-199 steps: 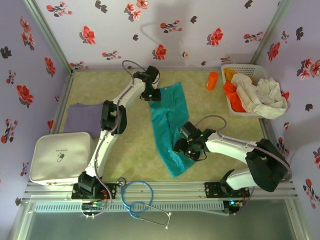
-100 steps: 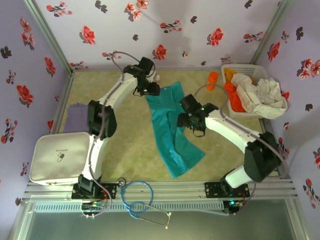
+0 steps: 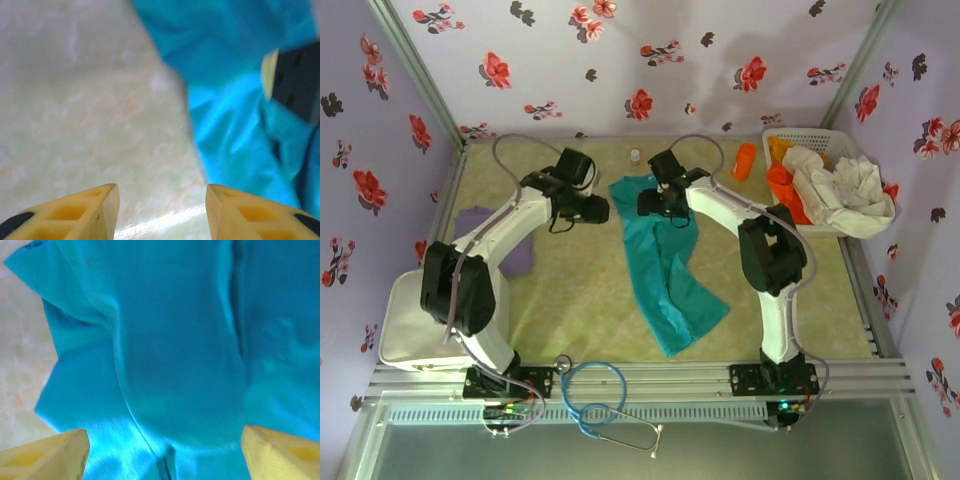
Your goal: Fold and stack the t-shirts
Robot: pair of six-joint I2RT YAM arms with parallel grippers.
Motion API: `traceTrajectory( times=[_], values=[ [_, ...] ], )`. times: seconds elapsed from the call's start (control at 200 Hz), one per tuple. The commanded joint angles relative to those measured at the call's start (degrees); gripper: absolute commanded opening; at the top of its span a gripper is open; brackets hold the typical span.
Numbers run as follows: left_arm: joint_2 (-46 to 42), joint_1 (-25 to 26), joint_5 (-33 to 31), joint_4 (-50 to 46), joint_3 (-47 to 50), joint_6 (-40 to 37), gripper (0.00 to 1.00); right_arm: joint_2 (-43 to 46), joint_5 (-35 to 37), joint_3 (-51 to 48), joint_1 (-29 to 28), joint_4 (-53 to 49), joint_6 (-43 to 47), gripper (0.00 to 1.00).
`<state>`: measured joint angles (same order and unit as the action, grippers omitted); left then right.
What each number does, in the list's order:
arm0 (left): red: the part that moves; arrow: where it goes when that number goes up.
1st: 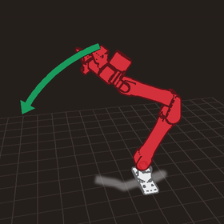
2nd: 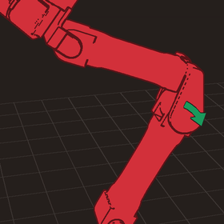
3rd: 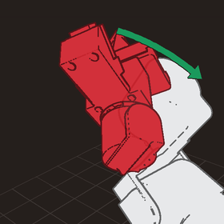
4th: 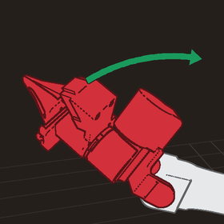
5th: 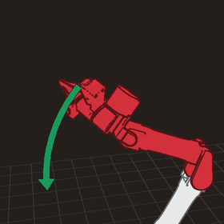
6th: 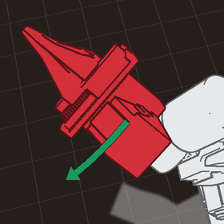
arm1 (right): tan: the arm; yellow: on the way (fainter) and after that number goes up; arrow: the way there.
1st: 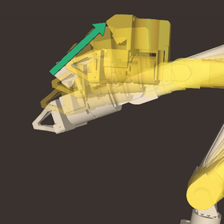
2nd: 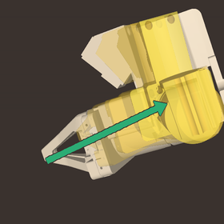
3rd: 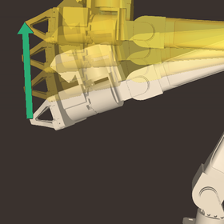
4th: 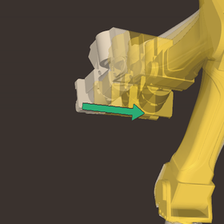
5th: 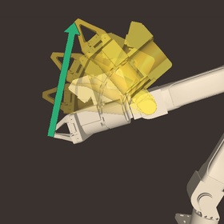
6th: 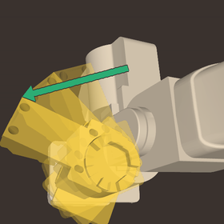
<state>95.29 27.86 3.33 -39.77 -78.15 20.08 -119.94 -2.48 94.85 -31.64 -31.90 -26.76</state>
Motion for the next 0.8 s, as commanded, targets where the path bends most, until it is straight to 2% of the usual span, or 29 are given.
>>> traceTrajectory(
  times=[0.0, 0.155, 0.35, 0.525, 0.66, 0.74, 0.795],
  values=[
    [-5.64, -0.36, -3.8, 5.28, 7.47, 2.74, 0.49, -5.12, -6.07, 5.32, 2.01, 0.93, -0.67, 0.79],
    [-10.12, 0.28, -3.85, 8.03, 15.15, 3.92, 0.48, -11.18, -6.62, 9.67, 4.71, -0.62, -1.11, 0.78],
    [-10.57, 1.22, -3.86, 7.38, 16.79, 4.13, 0.48, -14.84, -4.11, 11.65, 10.09, -4.26, -4.43, 0.78],
    [-8.13, 3.65, -4.47, 8.35, 15.72, 5.2, 0.46, -15.57, -3.06, 11.68, 14.49, -5.72, -7.38, 0.78],
    [-3.62, 6.48, -4.93, 6.72, 12.96, 5.42, 0.45, -15.68, -0.97, 13.0, 15.63, -6.51, -7.97, 0.78],
    [-2.24, 7.68, -3.14, 7.56, 13.05, 6.16, 0.44, -16.64, -1.67, 14.64, 16.19, -5.97, -8.55, 0.79],
    [-1.67, 7.91, 0.48, 9.02, 13.73, 7.08, 0.43, -17.96, -2.34, 17.08, 16.31, -6.59, -8.62, 0.8]
  ],
)
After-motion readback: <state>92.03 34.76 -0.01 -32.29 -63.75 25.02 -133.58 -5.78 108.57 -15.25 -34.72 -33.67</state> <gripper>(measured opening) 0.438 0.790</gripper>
